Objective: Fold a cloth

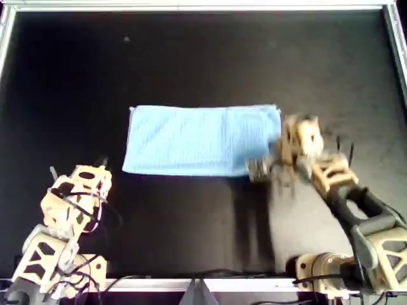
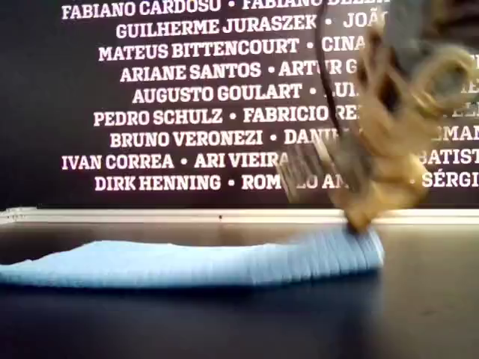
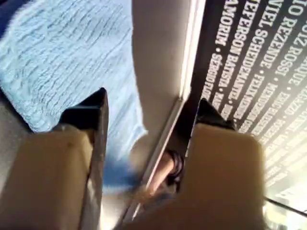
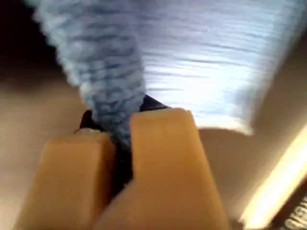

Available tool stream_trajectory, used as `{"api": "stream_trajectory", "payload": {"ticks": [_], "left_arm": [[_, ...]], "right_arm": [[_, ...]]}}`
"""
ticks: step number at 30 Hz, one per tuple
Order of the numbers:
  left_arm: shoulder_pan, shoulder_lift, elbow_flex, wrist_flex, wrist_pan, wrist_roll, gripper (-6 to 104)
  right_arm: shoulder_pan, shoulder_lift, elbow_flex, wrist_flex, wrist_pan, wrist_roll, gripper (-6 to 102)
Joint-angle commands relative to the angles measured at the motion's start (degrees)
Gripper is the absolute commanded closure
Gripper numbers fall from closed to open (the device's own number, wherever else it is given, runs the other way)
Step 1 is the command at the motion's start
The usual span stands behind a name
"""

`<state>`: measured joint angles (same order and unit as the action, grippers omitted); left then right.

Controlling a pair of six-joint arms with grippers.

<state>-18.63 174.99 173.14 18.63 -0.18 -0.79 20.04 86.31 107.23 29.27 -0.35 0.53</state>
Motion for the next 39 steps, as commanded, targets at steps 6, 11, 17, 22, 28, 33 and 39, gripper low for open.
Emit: {"api": "stream_trajectory", "payload": {"ticks": [6, 11, 17, 22, 28, 33, 39], "left_arm": [[-1.1, 1.1, -0.7, -0.9, 0.2, 0.4, 32], [-0.7, 1.1, -0.7, -0.9, 0.1, 0.4, 32], [-1.1, 1.1, -0.7, -0.9, 0.1, 0.4, 32], [-1.1, 0.7, -0.7, -0.9, 0.3, 0.4, 32], [-1.1, 0.7, -0.7, -0.9, 0.3, 0.4, 32], [-1.1, 0.4, -0.7, -0.9, 0.3, 0.4, 32], [-0.7, 0.3, -0.7, -0.9, 0.2, 0.4, 32]], "right_arm": [[12.4, -11.9, -30.8, -2.1, 0.4, -0.35, 96], [19.5, -23.8, -46.0, -2.1, 0.4, -0.26, 96], [27.9, -34.5, -62.9, -2.1, 0.4, -1.14, 96], [31.7, -42.6, -73.3, -2.1, 0.4, -1.14, 96], [32.5, -50.0, -77.6, -2.1, -0.4, -1.14, 95], [32.7, -51.8, -78.7, -2.1, -0.5, -0.26, 84], [33.6, -50.4, -78.1, -2.1, -0.4, -0.53, 47]]}}
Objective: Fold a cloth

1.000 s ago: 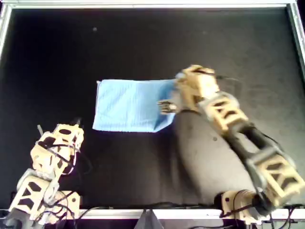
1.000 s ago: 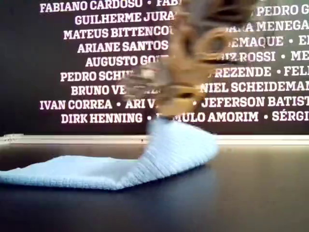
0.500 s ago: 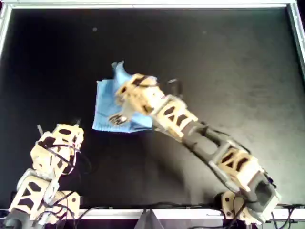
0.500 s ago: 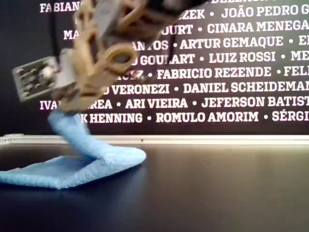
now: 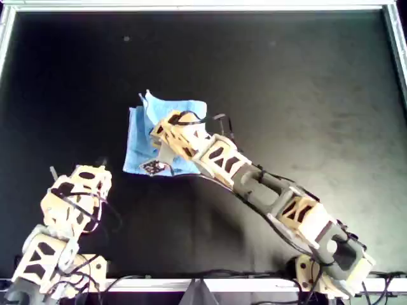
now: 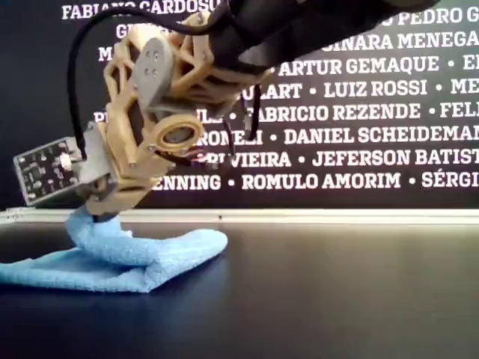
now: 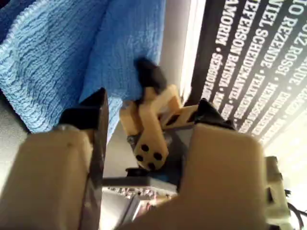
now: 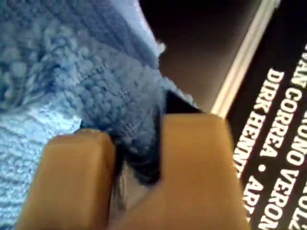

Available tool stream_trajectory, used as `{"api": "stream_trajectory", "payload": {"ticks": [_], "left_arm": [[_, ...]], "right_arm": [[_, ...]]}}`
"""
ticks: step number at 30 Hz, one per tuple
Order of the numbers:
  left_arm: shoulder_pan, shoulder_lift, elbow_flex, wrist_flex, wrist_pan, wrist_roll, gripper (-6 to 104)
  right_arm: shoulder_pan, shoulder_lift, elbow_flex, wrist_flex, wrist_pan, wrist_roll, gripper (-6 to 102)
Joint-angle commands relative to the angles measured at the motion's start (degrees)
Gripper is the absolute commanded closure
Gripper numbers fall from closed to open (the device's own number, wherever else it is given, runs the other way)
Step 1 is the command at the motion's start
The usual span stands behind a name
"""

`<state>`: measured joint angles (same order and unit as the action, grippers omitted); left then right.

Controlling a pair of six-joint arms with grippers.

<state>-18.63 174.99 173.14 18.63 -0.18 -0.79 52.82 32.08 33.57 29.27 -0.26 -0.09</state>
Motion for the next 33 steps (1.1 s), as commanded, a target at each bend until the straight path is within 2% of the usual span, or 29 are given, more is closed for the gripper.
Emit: {"api": "stream_trajectory", "payload": {"ticks": [1, 3, 10, 15, 18, 25, 33], "left_arm": [[-0.7, 0.2, -0.7, -0.9, 0.2, 0.4, 32], [-0.7, 0.2, -0.7, -0.9, 0.2, 0.4, 32], [-0.6, 1.1, -0.7, -0.9, -0.3, 0.4, 32], [-0.6, 1.1, -0.7, -0.9, -0.3, 0.4, 32], [-0.6, 1.1, -0.7, -0.9, -0.4, 0.4, 32], [-0.5, 1.1, -0.7, -0.9, -0.4, 0.4, 32], [-0.4, 1.1, -0.7, -0.9, -0.4, 0.4, 32]], "right_arm": [[0.9, 4.0, -4.5, -2.1, -0.5, 0.35, 43], [1.0, 4.0, -4.5, -2.0, -0.4, 0.35, 39], [0.4, 8.6, -2.1, 0.6, 0.3, -0.53, 39], [0.3, 19.3, 4.7, 8.7, -0.5, -0.62, 39], [-1.1, 28.1, 11.6, 14.7, 0.4, -0.62, 39], [-9.8, 54.0, 36.9, 21.6, 0.4, -0.62, 39], [-26.0, 88.7, 71.8, 21.6, 0.4, -0.62, 39]]}}
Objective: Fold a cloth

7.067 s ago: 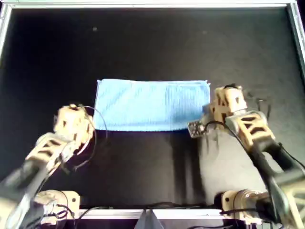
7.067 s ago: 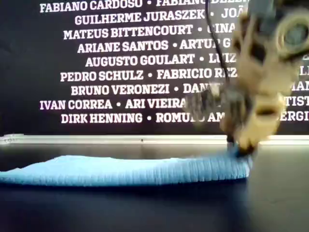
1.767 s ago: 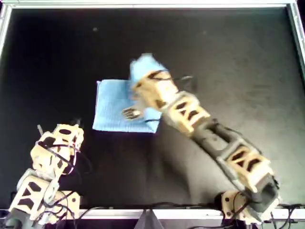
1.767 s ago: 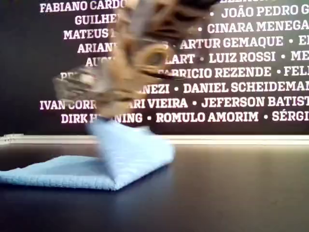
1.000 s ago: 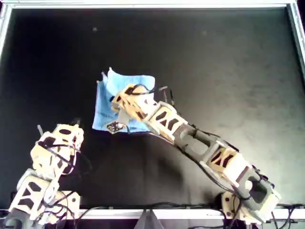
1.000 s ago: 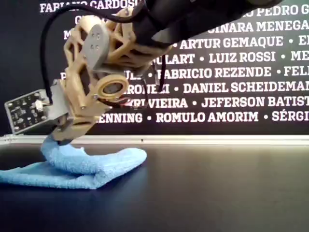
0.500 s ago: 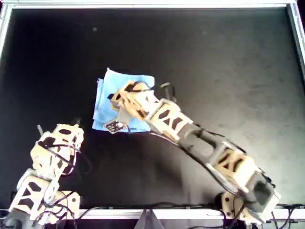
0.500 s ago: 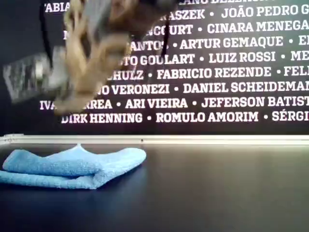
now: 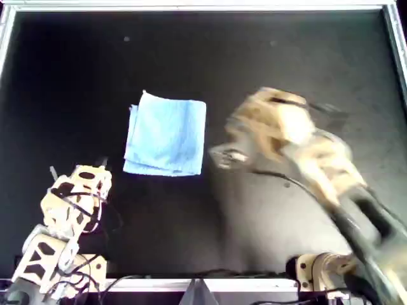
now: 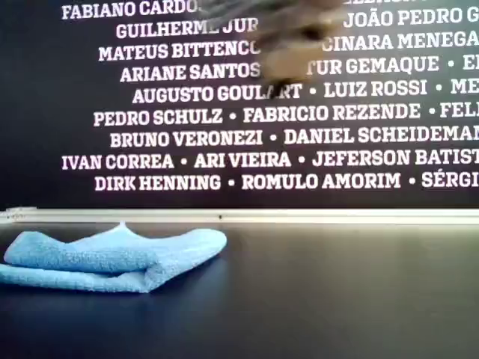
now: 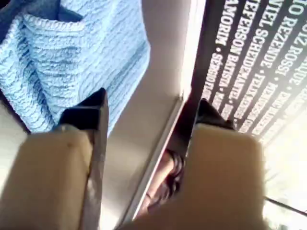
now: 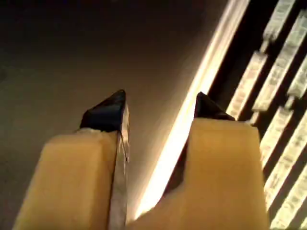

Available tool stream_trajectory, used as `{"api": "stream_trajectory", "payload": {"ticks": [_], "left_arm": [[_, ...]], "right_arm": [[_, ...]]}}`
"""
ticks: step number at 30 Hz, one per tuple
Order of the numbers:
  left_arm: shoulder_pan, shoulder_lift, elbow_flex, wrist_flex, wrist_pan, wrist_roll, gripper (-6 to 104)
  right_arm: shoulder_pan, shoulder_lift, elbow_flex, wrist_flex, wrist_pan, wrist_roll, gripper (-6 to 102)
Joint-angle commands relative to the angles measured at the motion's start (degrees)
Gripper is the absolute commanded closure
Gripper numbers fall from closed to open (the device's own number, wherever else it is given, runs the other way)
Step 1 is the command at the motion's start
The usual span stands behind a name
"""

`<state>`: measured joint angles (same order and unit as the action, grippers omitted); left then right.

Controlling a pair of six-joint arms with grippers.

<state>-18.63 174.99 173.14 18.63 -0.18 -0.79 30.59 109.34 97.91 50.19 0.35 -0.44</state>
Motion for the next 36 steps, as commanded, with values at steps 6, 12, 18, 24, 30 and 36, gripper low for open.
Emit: {"api": "stream_trajectory", "payload": {"ticks": [6, 12, 18, 24, 30, 36], "left_arm": [[-0.4, 1.1, -0.7, -0.9, -0.5, -0.2, 32], [-0.3, 1.2, -0.7, -0.9, -0.6, 0.4, 33], [-0.3, 1.2, -0.7, -0.9, -0.7, 0.4, 33], [-0.3, 1.1, -0.7, -0.9, -0.7, -0.1, 33], [1.4, 1.1, -0.7, -0.9, -0.8, 0.4, 33], [2.8, 1.2, -0.8, -0.9, -0.8, 0.4, 33]], "right_arm": [[-17.1, 26.8, 19.2, 0.5, -1.0, -0.26, 55], [-23.5, 38.0, 22.2, 0.5, -0.4, -0.18, 81], [-23.7, 53.3, 30.8, 0.6, -0.2, -0.18, 98], [-23.8, 69.8, 48.0, 0.6, 0.0, -0.26, 97], [-23.8, 69.1, 53.3, 0.5, 0.0, -0.26, 97], [-23.8, 69.1, 60.7, -0.9, 0.0, -0.26, 97]]}}
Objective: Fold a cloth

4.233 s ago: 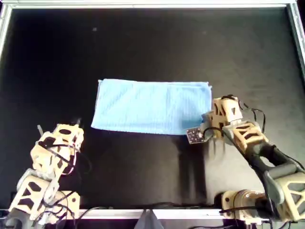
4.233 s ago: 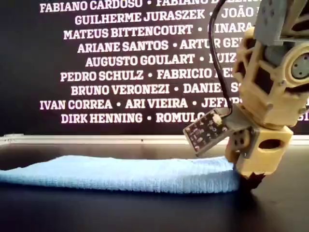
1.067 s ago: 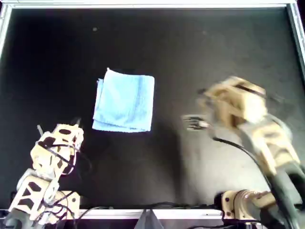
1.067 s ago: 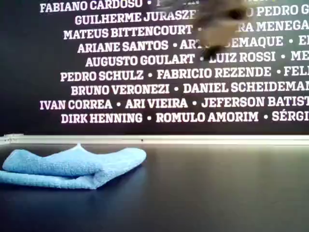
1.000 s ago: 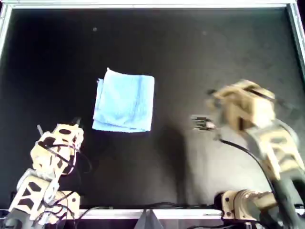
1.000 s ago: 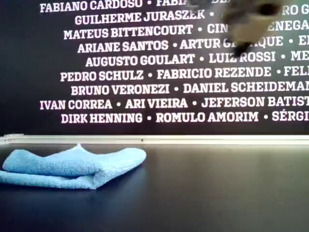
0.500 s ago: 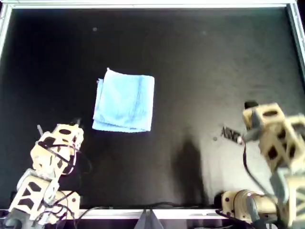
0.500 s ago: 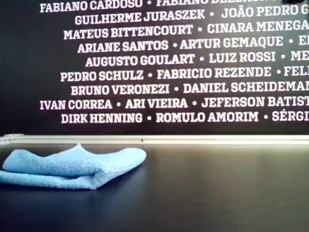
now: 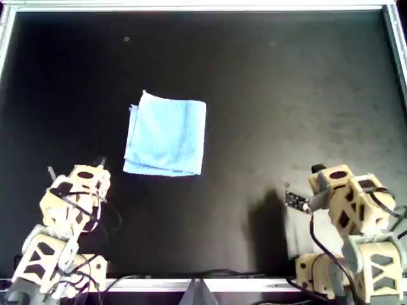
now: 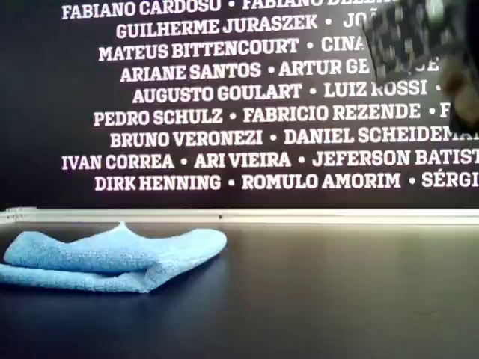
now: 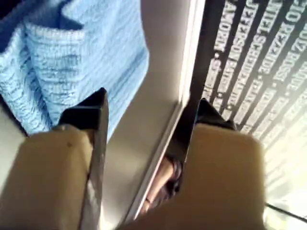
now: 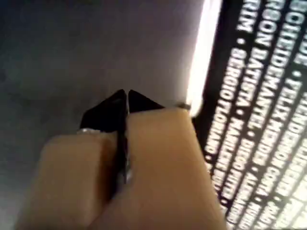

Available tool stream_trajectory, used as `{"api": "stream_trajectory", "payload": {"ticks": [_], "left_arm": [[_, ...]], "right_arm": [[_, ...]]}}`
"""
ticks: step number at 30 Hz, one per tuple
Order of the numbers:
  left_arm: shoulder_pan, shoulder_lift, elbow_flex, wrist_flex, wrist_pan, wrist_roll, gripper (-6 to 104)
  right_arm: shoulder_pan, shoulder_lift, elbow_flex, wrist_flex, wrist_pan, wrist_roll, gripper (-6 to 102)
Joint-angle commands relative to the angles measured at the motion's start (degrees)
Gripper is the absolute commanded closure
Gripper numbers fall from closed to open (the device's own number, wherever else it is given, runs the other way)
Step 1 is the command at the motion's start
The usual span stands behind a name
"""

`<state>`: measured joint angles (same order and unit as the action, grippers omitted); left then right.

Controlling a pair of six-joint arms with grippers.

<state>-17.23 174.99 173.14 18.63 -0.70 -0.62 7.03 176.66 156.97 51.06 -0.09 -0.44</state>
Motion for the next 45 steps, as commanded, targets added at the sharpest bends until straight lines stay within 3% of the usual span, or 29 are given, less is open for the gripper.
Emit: {"api": "stream_trajectory", "payload": {"ticks": [1, 17, 25, 42, 45], "left_arm": [[1.4, 1.1, -0.7, -0.9, -0.3, 0.3, 33], [1.7, 2.1, -1.7, -0.8, -0.3, 0.4, 33], [8.3, 2.5, -0.4, -0.8, -0.2, -0.5, 33], [8.8, 2.7, -0.4, -0.5, -0.1, -0.5, 33], [11.3, 2.7, -0.4, 2.7, -0.1, -0.5, 33]], "right_arm": [[-0.3, 1.8, 3.9, -1.8, 0.4, -0.26, 97], [-0.1, 1.8, 16.4, -1.9, 0.4, -0.26, 96], [-0.1, 1.8, 16.4, -1.9, 0.4, -0.26, 97], [-0.1, 2.1, 16.6, -1.8, 0.4, -0.26, 97], [-0.1, 2.2, 16.6, -1.6, 0.4, -0.26, 97]]}}
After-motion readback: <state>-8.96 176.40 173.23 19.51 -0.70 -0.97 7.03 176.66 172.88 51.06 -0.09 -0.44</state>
